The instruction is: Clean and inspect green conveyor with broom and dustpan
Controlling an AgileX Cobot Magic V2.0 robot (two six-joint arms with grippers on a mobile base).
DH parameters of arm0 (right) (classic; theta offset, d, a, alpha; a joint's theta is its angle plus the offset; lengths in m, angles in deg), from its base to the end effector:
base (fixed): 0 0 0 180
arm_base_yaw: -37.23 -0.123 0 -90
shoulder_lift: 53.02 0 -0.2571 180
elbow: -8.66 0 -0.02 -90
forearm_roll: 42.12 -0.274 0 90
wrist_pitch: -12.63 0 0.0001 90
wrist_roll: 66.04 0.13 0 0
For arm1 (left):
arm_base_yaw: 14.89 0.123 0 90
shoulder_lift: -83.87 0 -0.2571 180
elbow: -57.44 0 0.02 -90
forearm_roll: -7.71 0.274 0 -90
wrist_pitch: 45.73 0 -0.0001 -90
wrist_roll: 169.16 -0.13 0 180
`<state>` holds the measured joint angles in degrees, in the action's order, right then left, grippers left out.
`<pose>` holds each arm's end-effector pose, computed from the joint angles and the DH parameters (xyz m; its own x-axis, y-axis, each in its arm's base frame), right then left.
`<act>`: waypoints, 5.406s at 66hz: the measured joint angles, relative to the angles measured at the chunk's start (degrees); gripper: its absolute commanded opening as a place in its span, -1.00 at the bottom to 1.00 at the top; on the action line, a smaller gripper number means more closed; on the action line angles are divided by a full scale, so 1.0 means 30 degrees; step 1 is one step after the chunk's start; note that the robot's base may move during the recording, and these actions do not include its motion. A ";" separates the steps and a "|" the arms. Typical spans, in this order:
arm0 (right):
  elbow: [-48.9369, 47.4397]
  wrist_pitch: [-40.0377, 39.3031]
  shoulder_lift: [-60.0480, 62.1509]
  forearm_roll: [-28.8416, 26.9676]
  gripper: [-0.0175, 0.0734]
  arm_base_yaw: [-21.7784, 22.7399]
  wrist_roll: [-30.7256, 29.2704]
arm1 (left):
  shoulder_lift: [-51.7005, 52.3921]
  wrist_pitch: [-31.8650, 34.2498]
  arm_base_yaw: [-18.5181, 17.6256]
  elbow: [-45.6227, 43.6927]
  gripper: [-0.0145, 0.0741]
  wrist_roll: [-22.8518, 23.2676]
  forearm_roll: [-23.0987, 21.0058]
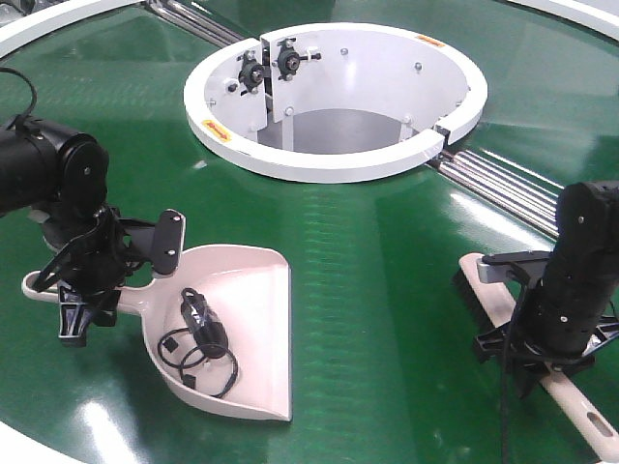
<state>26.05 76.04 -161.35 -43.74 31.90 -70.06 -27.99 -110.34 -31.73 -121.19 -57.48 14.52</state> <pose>0.2927 0.0306 0.0950 -0.9764 -0.1488 0.1568 -0.1452 0.9888 0.0340 0.3491 -0.0911 0.1428 -0.0386 0.9953 0.0884 0.9968 0.0322 0.0727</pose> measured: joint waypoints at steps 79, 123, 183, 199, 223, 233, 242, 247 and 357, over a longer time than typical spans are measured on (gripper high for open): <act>0.0000 -0.1155 0.2237 0.0128 0.19 0.0000 0.0000 | 0.2837 -0.1408 0.0000 0.0000 0.56 0.0133 -0.1752; 0.0146 -0.4393 1.2277 0.0147 0.19 0.0000 0.0046 | 1.0130 0.0267 0.0000 0.0000 0.39 0.8940 -0.3148; 1.0106 -0.7671 3.0290 0.0900 0.18 -0.2110 0.0845 | 2.7428 1.2539 0.0000 1.6943 0.39 1.5555 -0.3900; 1.3473 -1.0064 3.3481 0.1167 0.17 -0.2110 0.0866 | 2.8019 1.2566 0.0000 1.9983 0.39 1.5616 -0.4158; 1.4874 -1.1944 3.3539 0.1071 -0.58 -0.2110 0.0866 | 2.8019 1.4350 0.0000 2.0001 -0.51 1.5570 -0.5158; 1.4874 -1.1968 3.3539 0.1006 -0.64 -0.2110 0.0866 | 2.8019 1.4359 0.0000 2.0001 -0.69 1.5570 -0.5181; 1.4874 -1.1968 3.3539 0.0941 -0.64 -0.2110 0.0866 | 2.8019 1.4359 0.0000 2.0001 -0.69 1.5570 -0.5202; 1.4874 -1.1968 3.3539 0.0941 -0.64 -0.2110 0.0866 | 2.8019 1.4359 0.0000 2.0001 -0.69 1.5570 -0.5202; 1.4874 -1.1889 3.3539 0.0927 -0.64 -0.2110 0.0866 | 3.4666 1.9994 0.3420 2.5515 -0.69 2.3920 -0.1808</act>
<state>70.67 40.38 -60.73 -40.96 25.57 -67.46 76.00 -50.36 -21.48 -44.65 14.28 9.10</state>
